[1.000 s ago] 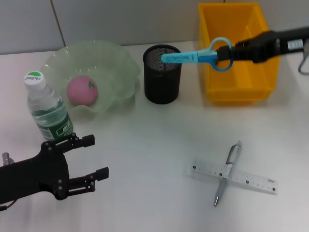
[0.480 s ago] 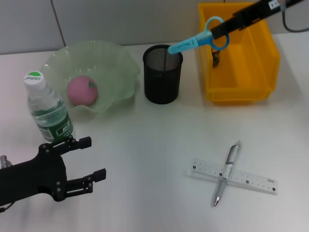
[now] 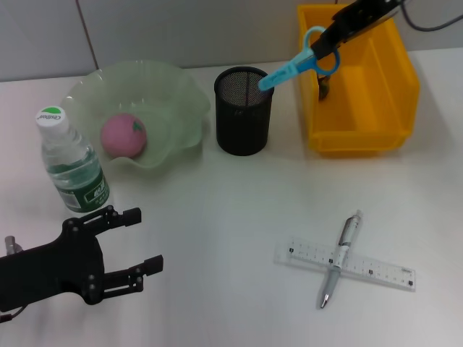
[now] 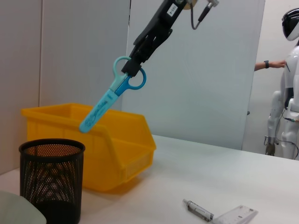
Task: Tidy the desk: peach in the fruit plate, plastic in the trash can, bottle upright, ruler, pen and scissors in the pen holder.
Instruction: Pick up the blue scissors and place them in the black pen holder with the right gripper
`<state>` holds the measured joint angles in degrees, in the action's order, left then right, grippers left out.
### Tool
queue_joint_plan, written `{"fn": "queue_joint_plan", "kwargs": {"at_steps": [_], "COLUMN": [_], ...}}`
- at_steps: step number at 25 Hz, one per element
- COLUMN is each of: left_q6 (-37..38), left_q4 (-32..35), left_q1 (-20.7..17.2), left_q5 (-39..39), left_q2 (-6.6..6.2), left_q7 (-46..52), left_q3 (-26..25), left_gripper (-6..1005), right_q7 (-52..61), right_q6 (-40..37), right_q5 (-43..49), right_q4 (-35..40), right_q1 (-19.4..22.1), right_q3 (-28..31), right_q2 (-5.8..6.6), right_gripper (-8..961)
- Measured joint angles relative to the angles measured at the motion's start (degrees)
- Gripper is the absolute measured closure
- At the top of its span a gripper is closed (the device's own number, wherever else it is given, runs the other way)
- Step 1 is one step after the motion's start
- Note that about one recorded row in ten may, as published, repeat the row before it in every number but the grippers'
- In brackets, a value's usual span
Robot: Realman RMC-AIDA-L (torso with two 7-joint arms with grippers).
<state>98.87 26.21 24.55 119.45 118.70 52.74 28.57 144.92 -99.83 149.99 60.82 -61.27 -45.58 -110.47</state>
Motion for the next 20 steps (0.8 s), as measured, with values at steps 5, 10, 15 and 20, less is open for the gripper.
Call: {"fn": "queue_joint_plan", "kwargs": {"at_steps": [5,10,15,20], "left_q6": [-0.05,0.34,0.74,1.21], "left_q4": [-0.13,-0.43,-1.18,-1.52], "left_q1": [-0.02,-0.19,-0.38,-0.38], "left_q5": [0.11,0.11,-0.10,-0.10], "left_q2": [-0.02,0.05,-0.06,-0.10], "left_q7": [-0.02,-0.02,-0.02,0.16], "left_q3": [-0.01,0.00,0.00,-0.01], "left_gripper": [165,165,164,164], "right_q7": [0.82,2.75,3.36,3.90], "right_q6": [4.44,9.59,13.99,16.84], "right_q5": [0.23,0.40,3.47,5.34], "right_q4": [-4.03,-9.61,-13.36,-16.36], "right_q1": [-2.32,-4.06,-5.58,-6.80], "right_q3": [-2.91,-8.28,-9.54,-9.57], "right_q2": [-0.41,-0.49,-1.57,-1.91], "right_gripper": [834,825,816,807]}}
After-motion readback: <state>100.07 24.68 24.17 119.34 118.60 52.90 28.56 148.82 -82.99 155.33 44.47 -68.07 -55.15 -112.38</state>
